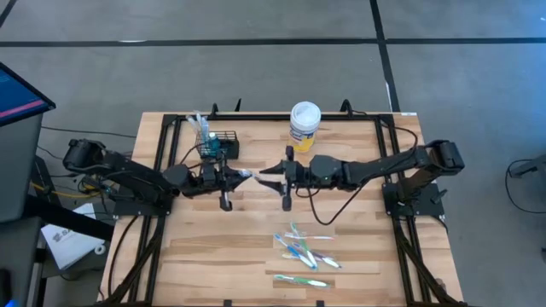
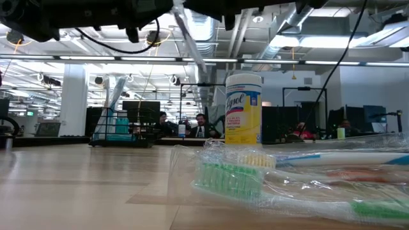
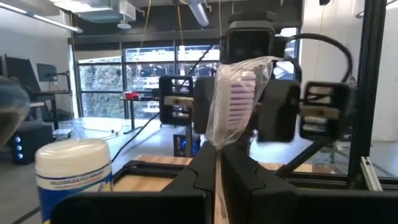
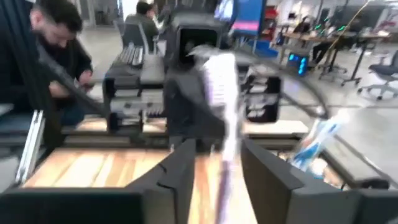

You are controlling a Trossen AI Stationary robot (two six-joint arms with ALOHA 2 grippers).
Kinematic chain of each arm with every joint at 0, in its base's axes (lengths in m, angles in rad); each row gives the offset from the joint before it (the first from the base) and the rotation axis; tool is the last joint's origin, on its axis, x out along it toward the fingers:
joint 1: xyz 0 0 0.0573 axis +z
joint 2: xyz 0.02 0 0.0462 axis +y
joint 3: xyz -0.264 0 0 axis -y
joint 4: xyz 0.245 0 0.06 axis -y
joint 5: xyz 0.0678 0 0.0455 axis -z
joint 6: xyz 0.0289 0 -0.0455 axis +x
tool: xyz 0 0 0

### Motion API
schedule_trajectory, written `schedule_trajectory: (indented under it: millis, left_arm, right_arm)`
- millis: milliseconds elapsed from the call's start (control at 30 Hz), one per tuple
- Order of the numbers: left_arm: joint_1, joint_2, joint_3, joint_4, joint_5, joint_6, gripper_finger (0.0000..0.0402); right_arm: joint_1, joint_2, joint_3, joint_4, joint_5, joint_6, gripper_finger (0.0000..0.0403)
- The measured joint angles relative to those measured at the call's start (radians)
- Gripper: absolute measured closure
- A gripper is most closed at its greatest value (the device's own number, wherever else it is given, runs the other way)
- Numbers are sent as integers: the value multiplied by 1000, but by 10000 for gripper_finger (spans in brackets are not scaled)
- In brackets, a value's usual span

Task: Pick & Place toothbrushing station
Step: Put the top purple toothbrush into the mesh organizer

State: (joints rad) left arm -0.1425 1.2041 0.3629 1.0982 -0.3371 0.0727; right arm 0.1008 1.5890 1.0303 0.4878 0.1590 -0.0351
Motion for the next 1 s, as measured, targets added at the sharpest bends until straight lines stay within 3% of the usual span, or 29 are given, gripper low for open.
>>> schedule_trajectory:
  millis: [300, 667, 1000]
  left_arm:
    - [0, -207, -48, -282, -253, -7, 398]
    - [0, -385, -48, -542, -482, -31, 399]
    - [0, -544, -49, -711, -606, -27, 401]
  right_arm:
    - [4, -63, 1, -89, 8, 1, 242]
    - [3, -52, 0, -182, 27, 17, 272]
    - [3, -51, 0, -214, 29, 17, 281]
